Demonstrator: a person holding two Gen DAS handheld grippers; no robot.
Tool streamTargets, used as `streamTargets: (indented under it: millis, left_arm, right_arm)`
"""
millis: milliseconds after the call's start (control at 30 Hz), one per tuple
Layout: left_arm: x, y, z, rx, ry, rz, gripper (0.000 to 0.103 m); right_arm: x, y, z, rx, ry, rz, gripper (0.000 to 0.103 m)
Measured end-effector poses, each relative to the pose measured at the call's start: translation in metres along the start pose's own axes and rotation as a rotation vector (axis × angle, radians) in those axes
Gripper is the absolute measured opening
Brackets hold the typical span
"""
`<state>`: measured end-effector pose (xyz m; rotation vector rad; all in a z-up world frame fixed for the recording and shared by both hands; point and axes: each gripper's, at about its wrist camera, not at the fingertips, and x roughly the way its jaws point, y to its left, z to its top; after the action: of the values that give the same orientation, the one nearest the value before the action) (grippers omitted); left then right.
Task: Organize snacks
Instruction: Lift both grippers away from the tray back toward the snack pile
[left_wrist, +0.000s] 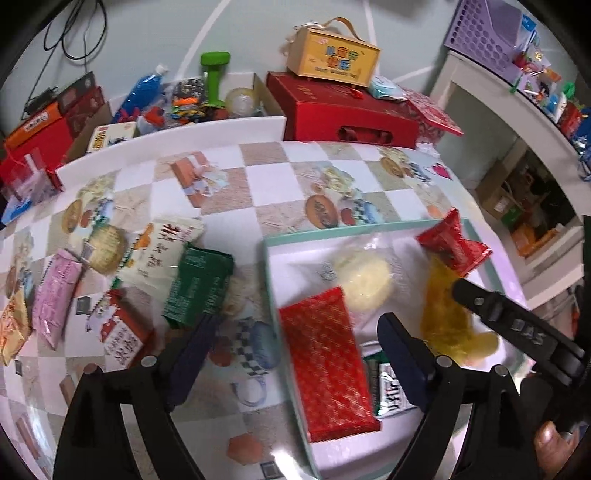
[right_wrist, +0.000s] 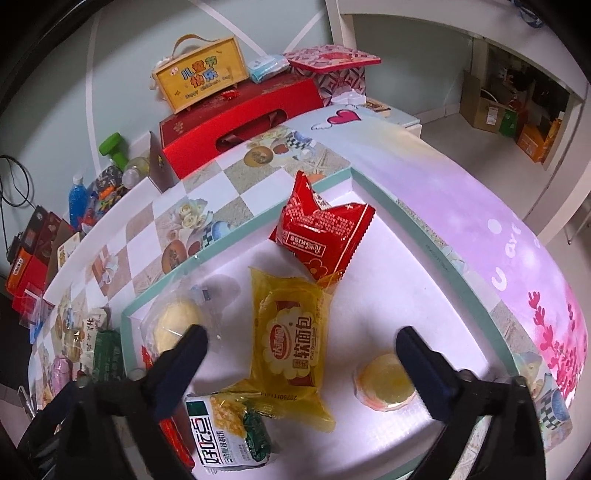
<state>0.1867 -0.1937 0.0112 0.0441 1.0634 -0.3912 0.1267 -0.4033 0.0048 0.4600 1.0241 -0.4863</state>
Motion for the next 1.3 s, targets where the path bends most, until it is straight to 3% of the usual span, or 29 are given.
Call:
streamTargets:
  millis: [67, 333, 467, 700, 900, 1033, 1300]
  left_arm:
    - [0.000, 0.003, 0.001, -0.011, -0.003, -0.009, 0.103]
    - [-0.005, 0.002, 0.002, -0.003, -0.054, -0.032, 0.103]
    - [-0.015, 0.001, 0.003, 0.005, -0.131, -0.049, 0.103]
    - [-0.011, 0.014, 0.005, -0.072, -0.032, -0.155, 0.103]
    - [-0.015, 0.023, 0.005, -0.050, -0.051, -0.116, 0.103]
    - [-0.020, 0.029, 0.006, 0.011, -0.112, -0.040, 0.103]
    - [-0.030, 0.056, 0.012, 0.019, -0.168, 0.037, 0.103]
  right_arm:
    - [-0.001, -0.001, 0.000, 0.002, -0.015, 0.003, 0.103]
    - [-0.003, -0.001, 0.000, 0.014, -0.046, 0.002, 0.103]
    - [-0.006, -0.001, 0.000, 0.024, -0.064, 0.011, 0.103]
    - [-0.008, 0.002, -0.001, 0.045, -0.077, 0.016, 0.103]
    - [-0.005, 0.013, -0.002, 0.028, -0.042, 0.048, 0.103]
    - [-0.002, 0.023, -0.007, -0.009, -0.037, 0.021, 0.103]
    - [-0.012, 0.042, -0.007, -0.035, -0.097, 0.032, 0.103]
